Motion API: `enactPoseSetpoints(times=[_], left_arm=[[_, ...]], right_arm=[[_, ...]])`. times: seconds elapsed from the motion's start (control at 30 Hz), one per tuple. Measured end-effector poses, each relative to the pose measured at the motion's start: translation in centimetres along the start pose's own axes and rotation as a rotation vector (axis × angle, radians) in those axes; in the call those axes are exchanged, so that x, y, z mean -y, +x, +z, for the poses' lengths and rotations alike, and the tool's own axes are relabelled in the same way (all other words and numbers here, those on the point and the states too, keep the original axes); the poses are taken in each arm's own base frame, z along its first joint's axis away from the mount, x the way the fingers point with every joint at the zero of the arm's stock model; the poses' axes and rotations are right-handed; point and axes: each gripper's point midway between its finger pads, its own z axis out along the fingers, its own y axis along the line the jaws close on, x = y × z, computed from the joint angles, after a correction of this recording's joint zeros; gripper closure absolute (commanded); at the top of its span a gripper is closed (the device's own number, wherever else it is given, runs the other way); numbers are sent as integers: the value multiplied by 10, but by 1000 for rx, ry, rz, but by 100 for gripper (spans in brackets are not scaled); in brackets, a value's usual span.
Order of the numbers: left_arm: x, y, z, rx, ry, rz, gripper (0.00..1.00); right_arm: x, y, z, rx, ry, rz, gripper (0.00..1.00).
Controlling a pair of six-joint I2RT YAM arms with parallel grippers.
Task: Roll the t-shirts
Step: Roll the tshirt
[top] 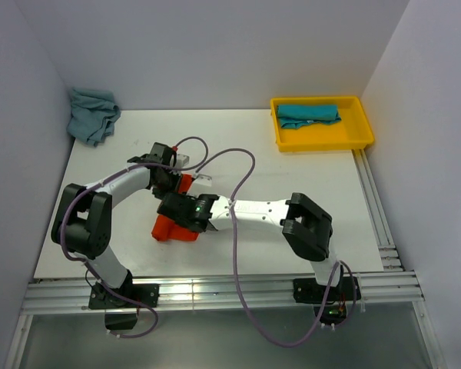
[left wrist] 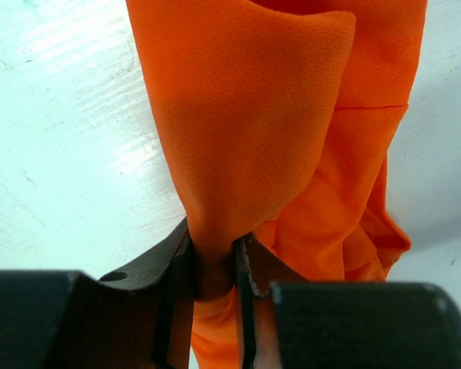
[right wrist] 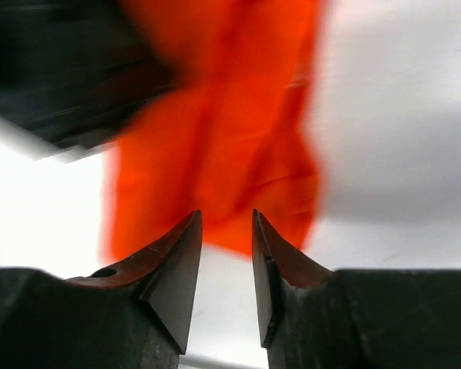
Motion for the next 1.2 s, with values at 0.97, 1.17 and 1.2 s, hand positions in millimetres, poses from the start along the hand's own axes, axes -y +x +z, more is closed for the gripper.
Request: enactPoseSetpoints(times=[0.97,1.17,1.2], left_arm=[[-1,0,2,-10,13,-18,83],[-1,0,2,-13,9,-15,80],[-1,0,2,-13,9,-15,79]], right_arm=[[-88,22,21,28,-178,-129,63],[-72,34,30,7,-146,-149,63],[-69,35,32,5,-142,-150,63]])
